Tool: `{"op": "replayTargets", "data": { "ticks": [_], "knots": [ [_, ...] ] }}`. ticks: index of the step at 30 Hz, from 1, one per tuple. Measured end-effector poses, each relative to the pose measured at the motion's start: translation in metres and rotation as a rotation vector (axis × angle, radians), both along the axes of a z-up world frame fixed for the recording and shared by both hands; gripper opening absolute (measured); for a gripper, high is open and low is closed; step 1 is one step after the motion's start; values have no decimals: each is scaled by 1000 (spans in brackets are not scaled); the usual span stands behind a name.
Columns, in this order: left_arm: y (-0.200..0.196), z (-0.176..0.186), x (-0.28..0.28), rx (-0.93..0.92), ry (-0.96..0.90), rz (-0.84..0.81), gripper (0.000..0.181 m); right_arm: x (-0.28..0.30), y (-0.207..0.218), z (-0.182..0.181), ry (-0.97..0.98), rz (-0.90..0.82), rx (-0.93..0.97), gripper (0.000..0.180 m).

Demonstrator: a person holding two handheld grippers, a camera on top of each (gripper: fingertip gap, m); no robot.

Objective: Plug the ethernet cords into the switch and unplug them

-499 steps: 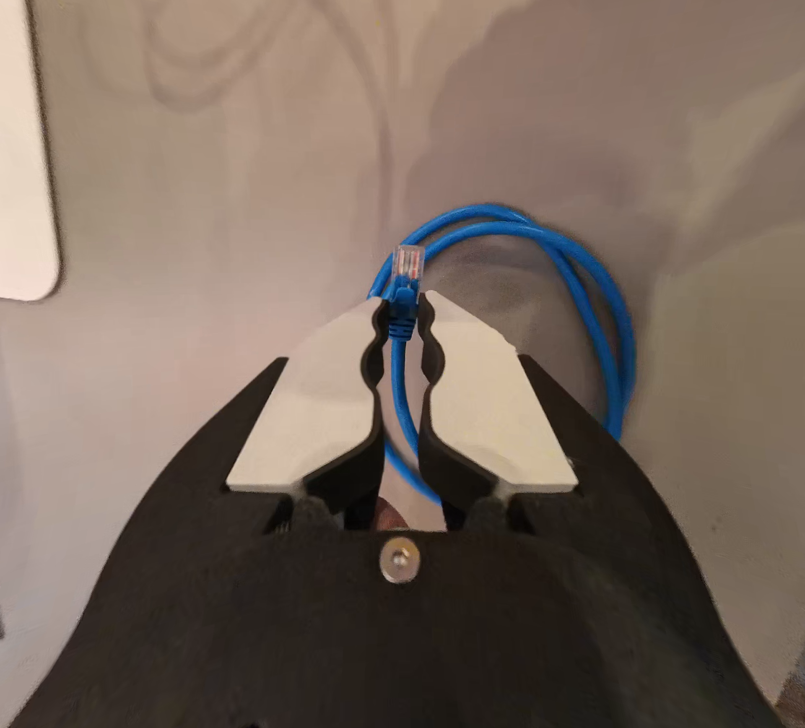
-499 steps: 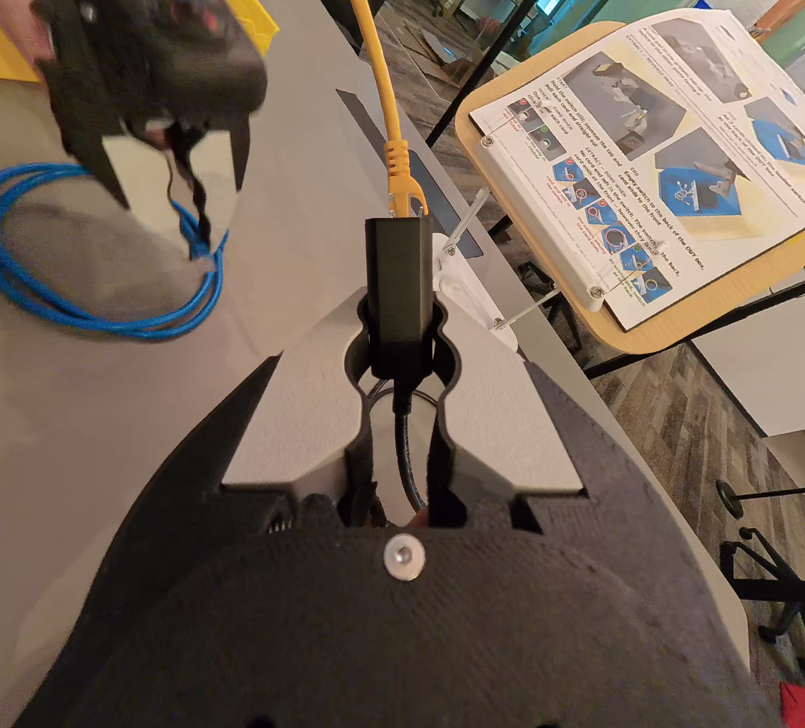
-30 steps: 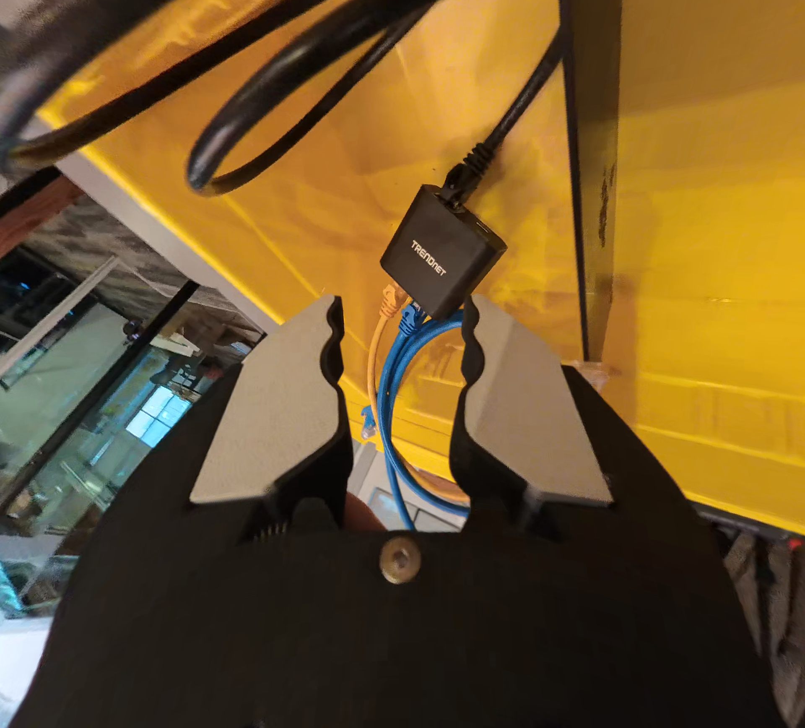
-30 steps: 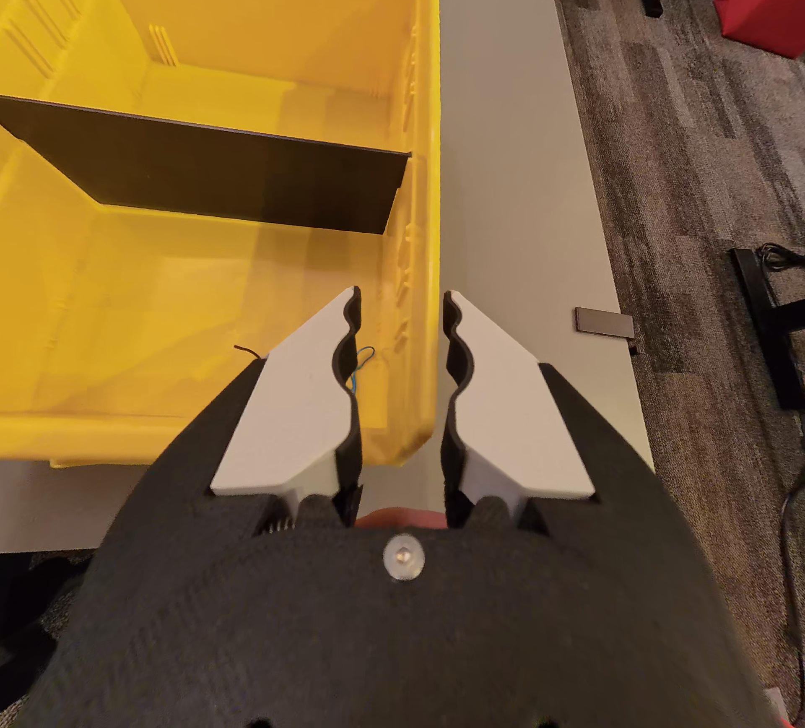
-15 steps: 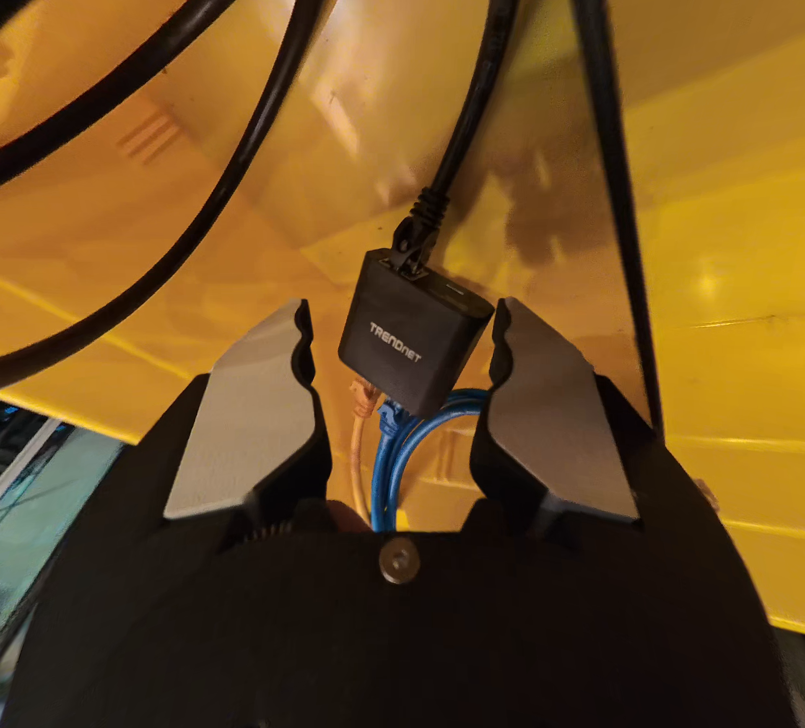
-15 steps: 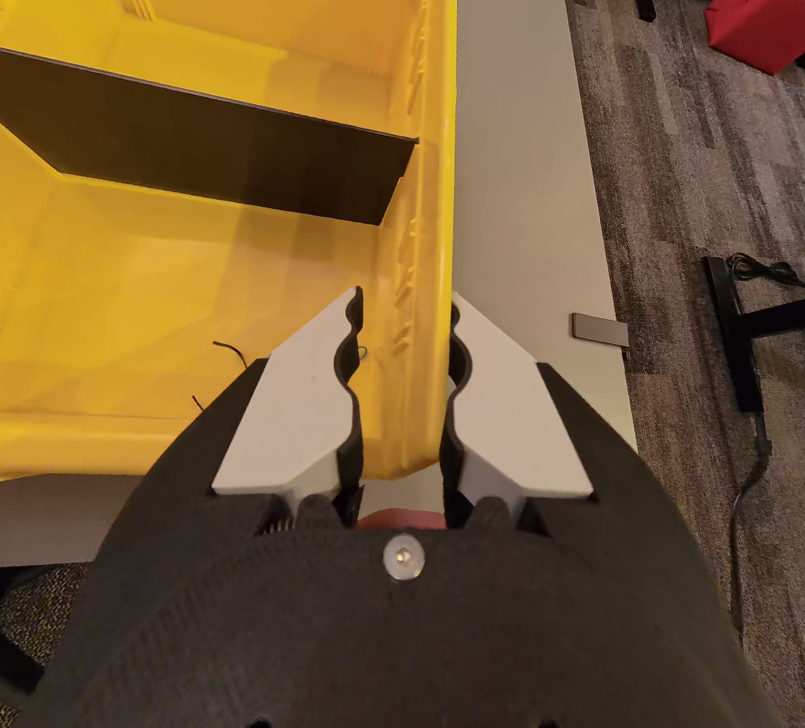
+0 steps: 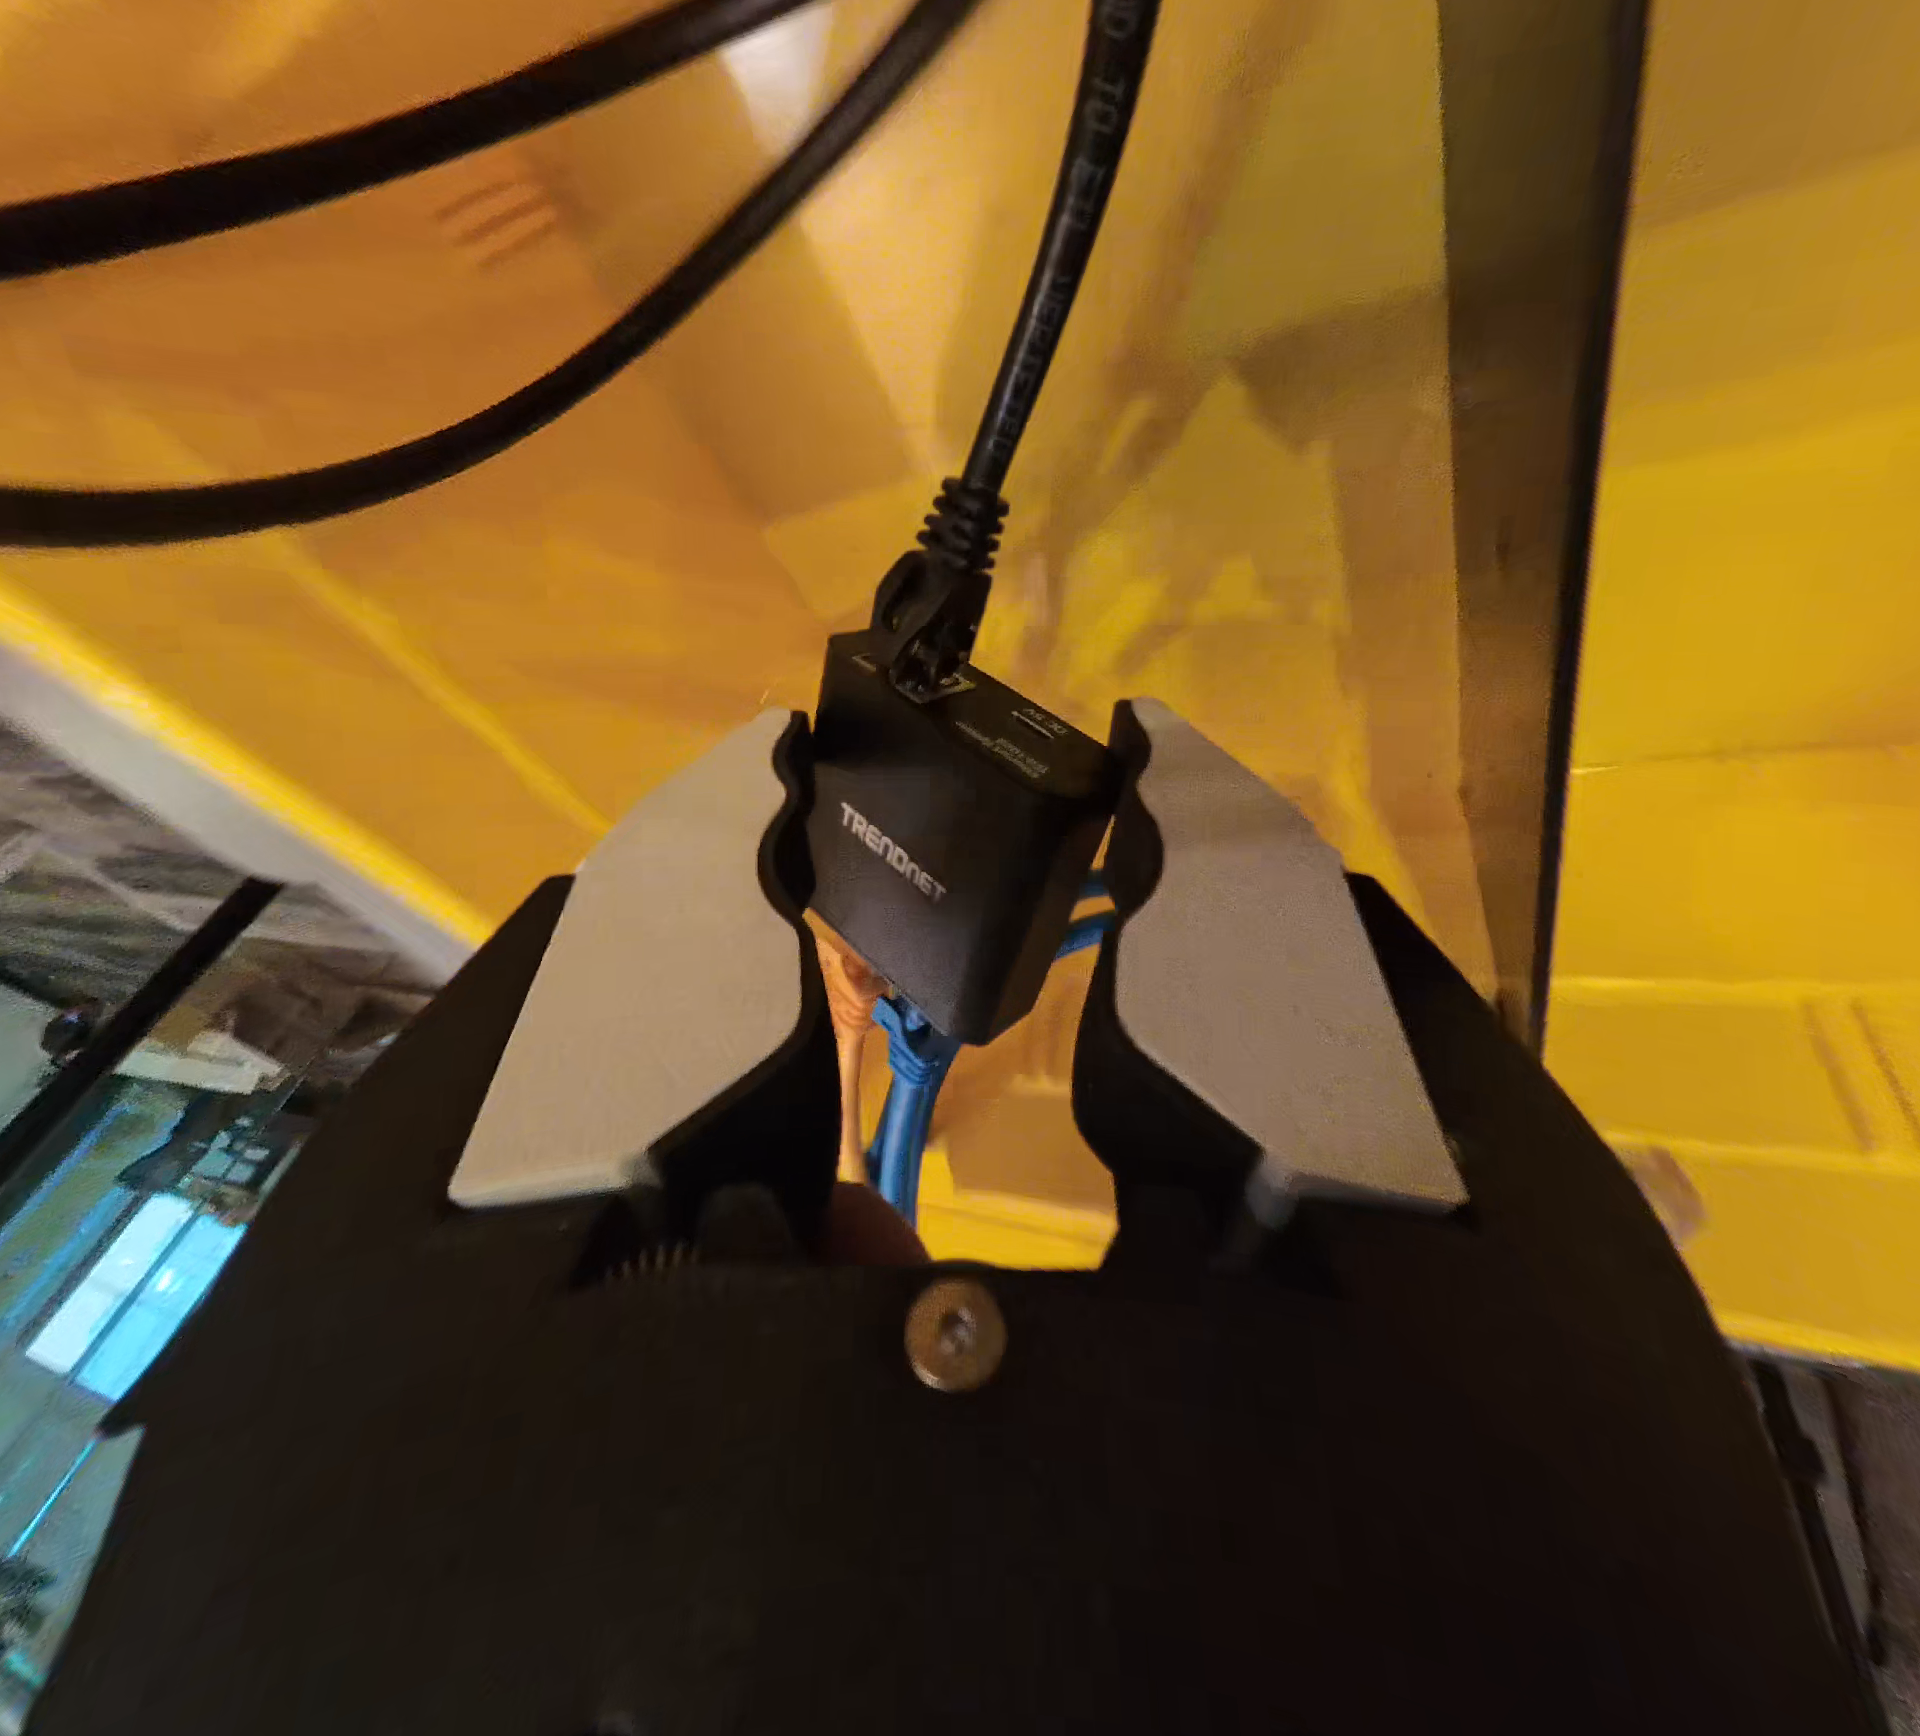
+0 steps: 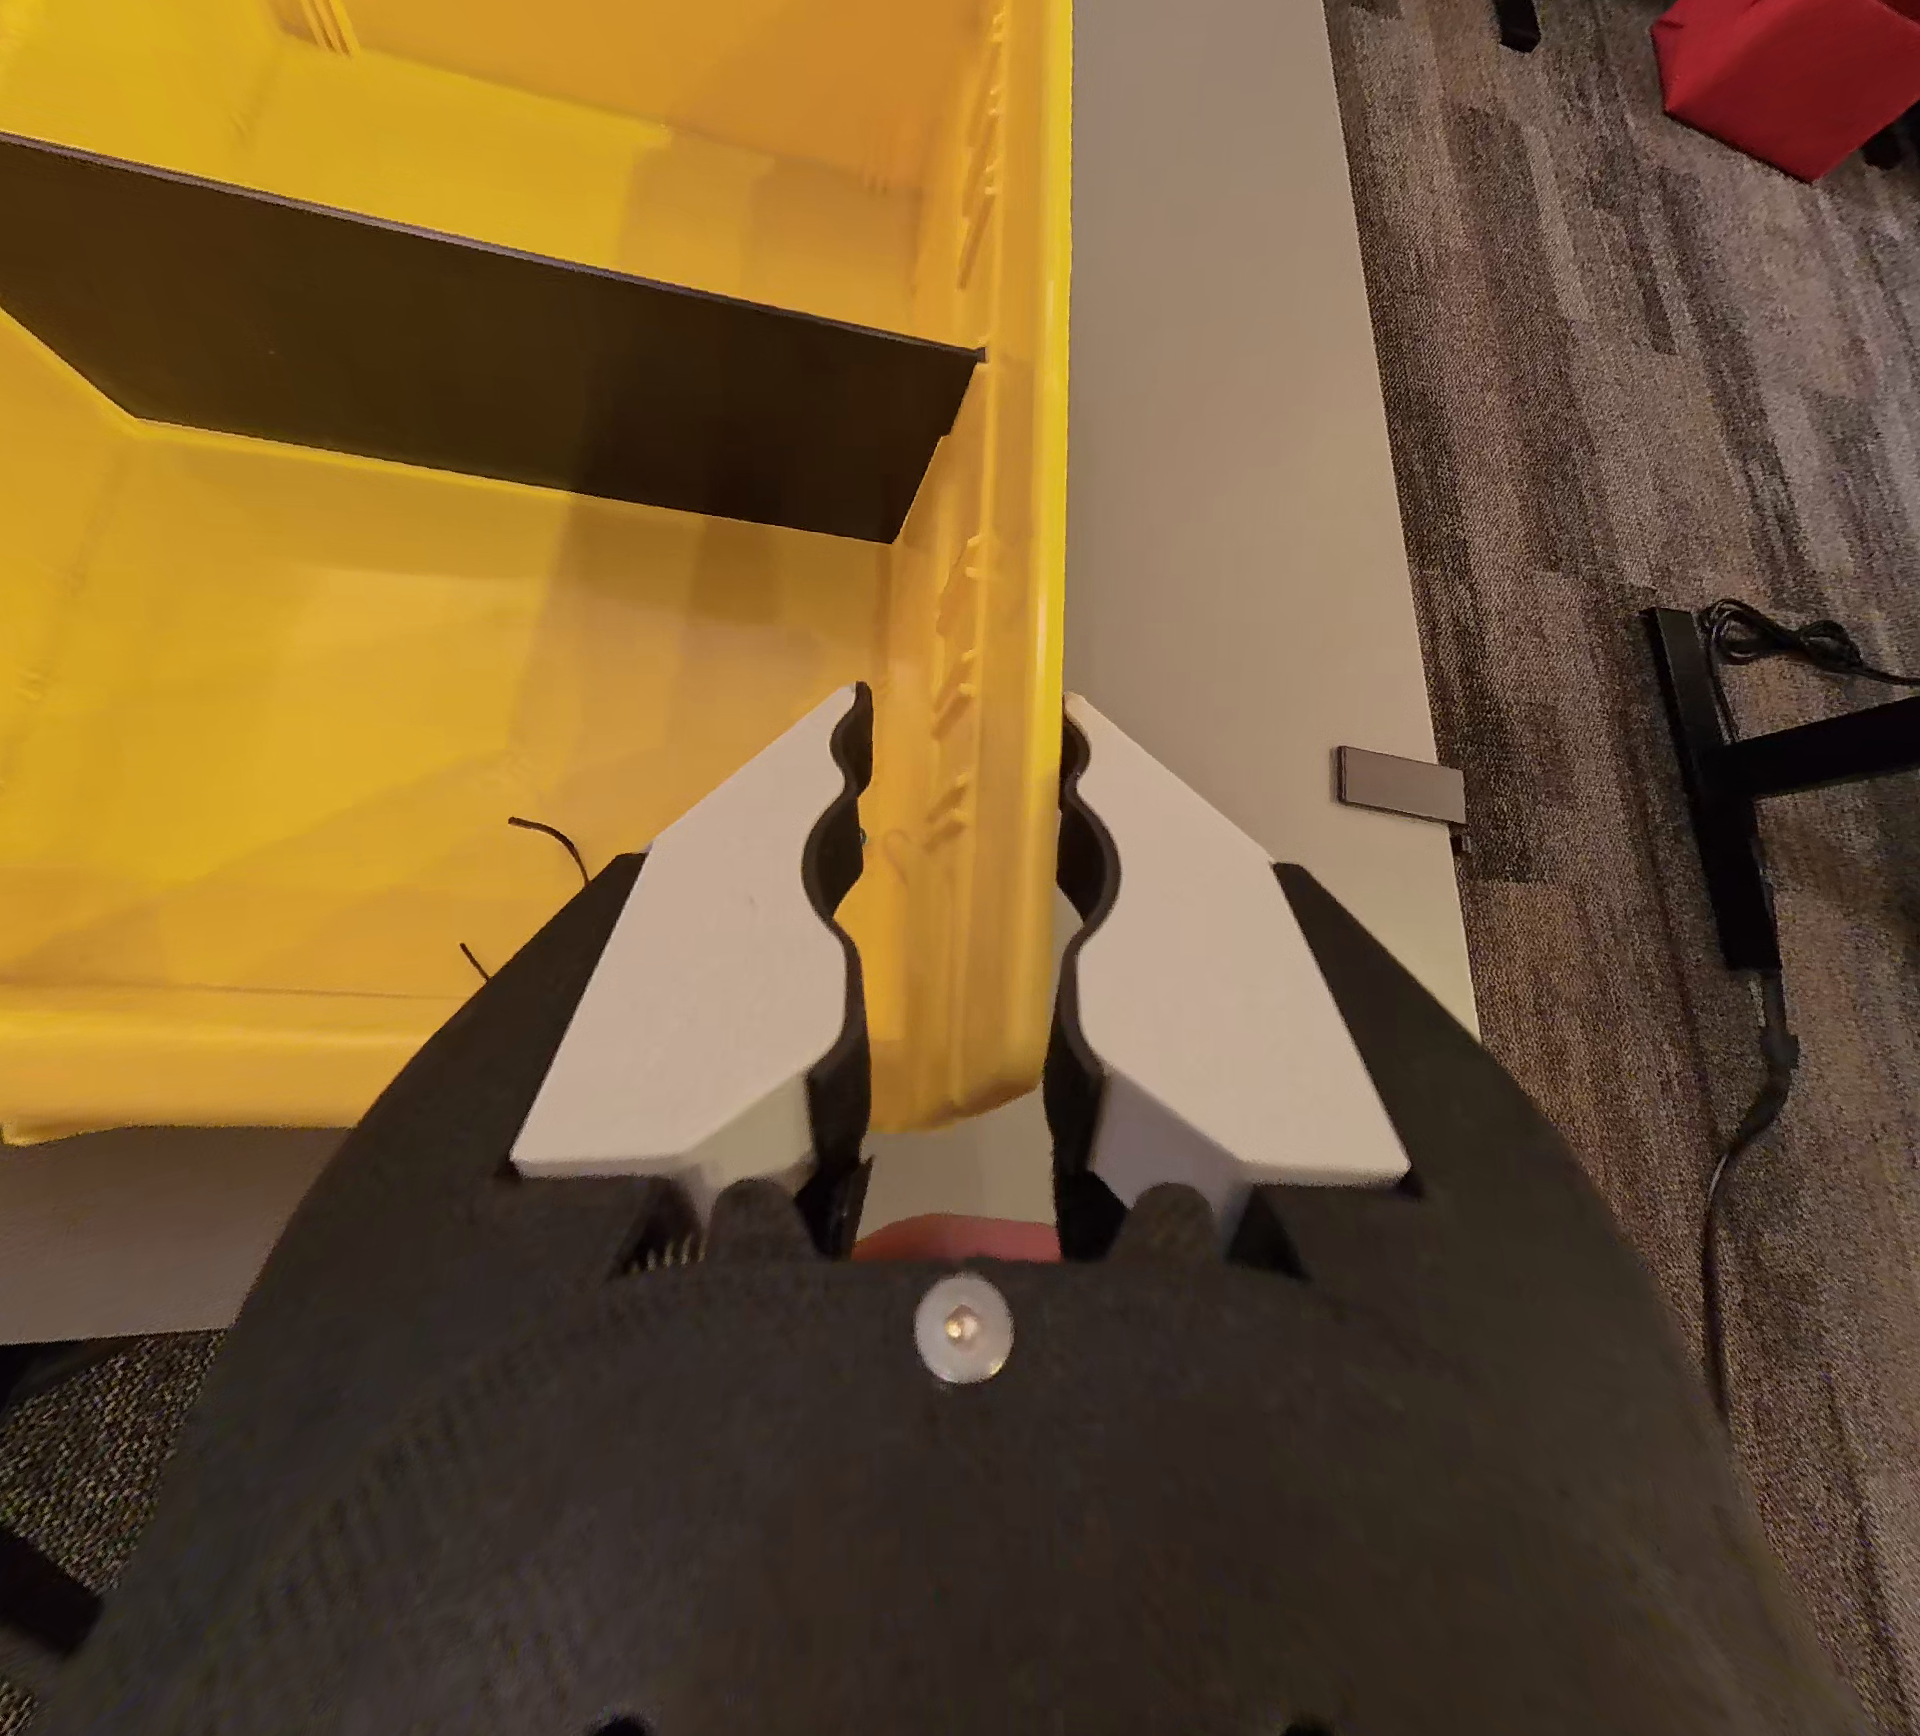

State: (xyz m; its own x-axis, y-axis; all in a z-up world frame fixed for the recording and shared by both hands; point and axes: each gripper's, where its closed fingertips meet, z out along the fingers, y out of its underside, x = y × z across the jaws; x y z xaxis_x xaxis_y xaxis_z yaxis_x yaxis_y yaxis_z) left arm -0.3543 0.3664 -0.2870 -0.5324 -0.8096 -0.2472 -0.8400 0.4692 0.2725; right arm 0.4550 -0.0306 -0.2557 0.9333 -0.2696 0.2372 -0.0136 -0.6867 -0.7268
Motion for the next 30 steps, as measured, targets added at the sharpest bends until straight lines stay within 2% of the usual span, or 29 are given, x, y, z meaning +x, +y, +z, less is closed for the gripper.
{"op": "replayTargets", "data": {
  "ticks": [4, 5, 6, 9, 18, 30],
  "knots": [
    [4, 38, 6, 84, -76, 14, 50, 0, 2, 2, -2, 1, 6, 32],
    [5, 49, 7, 108, -96, 15, 28, 0, 3, 3, -1, 1, 11, 32],
    [5, 60, 9, 133, -124, 21, 24, 0, 3, 4, -1, 1, 15, 32],
    [6, 83, 10, 190, -182, 38, 24, -1, 3, 4, -1, 2, 27, 32],
    [3, 122, 24, 328, -288, 50, 24, -2, 0, 9, -3, 9, 60, 31],
    [-14, 276, 103, 680, -514, -25, 24, 2, -8, 26, -64, 3, 92, 34]
  ]
}}
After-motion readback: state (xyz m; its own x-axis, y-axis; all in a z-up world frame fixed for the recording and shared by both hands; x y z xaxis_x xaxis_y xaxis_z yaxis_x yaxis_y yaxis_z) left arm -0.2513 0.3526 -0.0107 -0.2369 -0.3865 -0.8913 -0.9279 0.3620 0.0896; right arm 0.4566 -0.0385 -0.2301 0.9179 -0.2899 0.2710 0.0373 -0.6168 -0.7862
